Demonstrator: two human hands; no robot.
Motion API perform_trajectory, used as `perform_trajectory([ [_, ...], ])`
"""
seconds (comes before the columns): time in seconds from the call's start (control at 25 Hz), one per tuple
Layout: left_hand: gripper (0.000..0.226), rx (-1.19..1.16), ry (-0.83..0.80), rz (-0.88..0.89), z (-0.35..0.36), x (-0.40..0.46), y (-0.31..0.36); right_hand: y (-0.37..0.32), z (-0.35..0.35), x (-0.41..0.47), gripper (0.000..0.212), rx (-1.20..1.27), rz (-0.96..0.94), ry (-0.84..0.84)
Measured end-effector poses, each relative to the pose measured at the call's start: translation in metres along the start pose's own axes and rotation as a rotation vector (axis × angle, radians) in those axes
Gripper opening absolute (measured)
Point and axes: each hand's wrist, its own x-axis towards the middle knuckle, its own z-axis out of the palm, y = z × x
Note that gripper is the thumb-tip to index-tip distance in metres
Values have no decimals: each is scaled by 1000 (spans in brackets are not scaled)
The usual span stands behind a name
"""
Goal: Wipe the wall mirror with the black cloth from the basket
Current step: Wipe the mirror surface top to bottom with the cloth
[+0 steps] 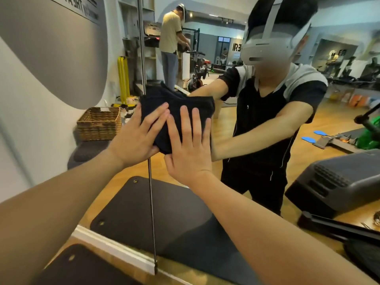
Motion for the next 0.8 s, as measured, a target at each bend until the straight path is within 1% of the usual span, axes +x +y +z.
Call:
perform_trajectory([
  [0.16, 83, -92, 10, -63, 12, -23, -6, -17, 19, 0, 85, -4, -23, 12],
  [0.36, 72, -162, 56, -118, 27, -47, 15, -24, 30, -23, 81, 11, -61, 21],
  [0.48, 74, -203, 19, -117, 39, -73, 41, -28, 41, -59, 73, 46, -74, -35],
  [0.56, 76, -216, -14, -88, 47, -89, 59, -28, 48, -87, 73, 40, -89, -69],
  [0.64, 77, -215, -48, -67, 56, -100, 72, -28, 52, -105, 70, 53, -83, -68],
  [0.8, 85, -245, -86, -80, 57, -108, 91, -24, 53, -123, 60, 80, -77, -49],
])
